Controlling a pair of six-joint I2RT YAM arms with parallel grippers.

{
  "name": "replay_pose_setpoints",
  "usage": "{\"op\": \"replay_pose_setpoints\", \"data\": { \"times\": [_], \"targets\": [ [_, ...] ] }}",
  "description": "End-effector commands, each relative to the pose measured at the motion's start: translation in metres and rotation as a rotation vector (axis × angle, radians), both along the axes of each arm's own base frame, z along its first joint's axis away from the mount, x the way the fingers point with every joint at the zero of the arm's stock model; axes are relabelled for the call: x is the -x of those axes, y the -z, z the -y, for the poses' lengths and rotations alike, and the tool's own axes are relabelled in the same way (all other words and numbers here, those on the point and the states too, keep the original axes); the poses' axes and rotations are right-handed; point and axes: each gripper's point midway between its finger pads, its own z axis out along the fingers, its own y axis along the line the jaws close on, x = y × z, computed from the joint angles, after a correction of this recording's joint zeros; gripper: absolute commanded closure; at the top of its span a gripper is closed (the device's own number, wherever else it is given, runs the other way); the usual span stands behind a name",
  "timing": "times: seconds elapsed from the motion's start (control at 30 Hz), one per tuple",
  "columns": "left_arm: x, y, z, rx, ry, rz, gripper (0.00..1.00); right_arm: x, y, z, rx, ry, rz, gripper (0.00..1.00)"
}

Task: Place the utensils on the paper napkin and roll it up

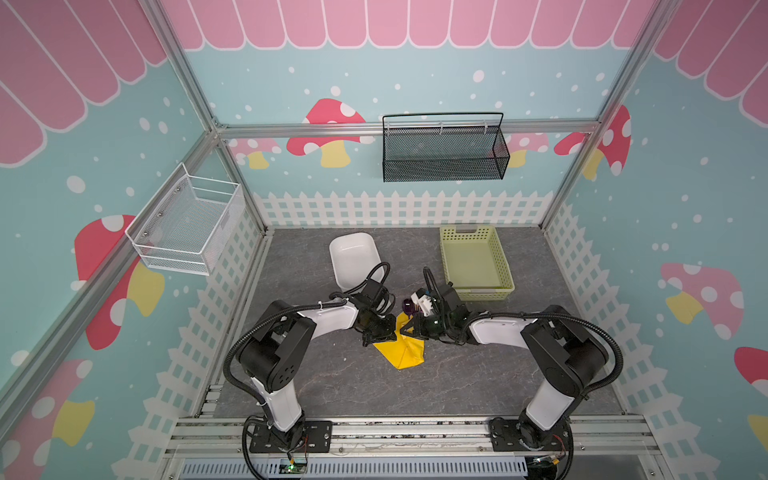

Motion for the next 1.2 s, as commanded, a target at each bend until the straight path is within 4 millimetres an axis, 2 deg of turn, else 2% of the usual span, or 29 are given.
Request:
{"op": "replay_pose_setpoints", "data": {
  "times": [0.0, 0.2, 0.37, 0.5, 0.73, 0.9, 1.17],
  "targets": [
    [0.005, 0.012, -0.007, -0.038, 0.012, -0.013, 1.0, -0.002, -0.001, -0.011, -0.021, -0.02, 0.004, 1.0],
    [0.003, 0.008, -0.007, -0.036, 0.006, -0.001, 1.0, 0.005, 0.006, -0.014, -0.015, -0.043, -0.016, 1.0],
    [0.003, -0.017, -0.001, 0.018, 0.007, 0.037, 0.97, 0.009, 0.005, -0.004, 0.015, -0.03, 0.002, 1.0],
    [0.018, -0.03, 0.011, 0.071, 0.051, 0.029, 0.94, 0.009, 0.0, 0.011, 0.059, 0.008, 0.033, 1.0],
    [0.053, -0.02, 0.027, 0.066, 0.128, -0.027, 0.88, 0.012, -0.003, 0.032, 0.09, 0.054, 0.05, 1.0],
    [0.057, -0.011, 0.028, 0.045, 0.133, -0.043, 0.84, 0.013, -0.004, 0.036, 0.091, 0.065, 0.052, 1.0],
    [0.058, -0.007, 0.033, 0.07, 0.146, -0.061, 0.86, 0.011, -0.007, 0.034, 0.084, 0.06, 0.056, 1.0]
  ]
}}
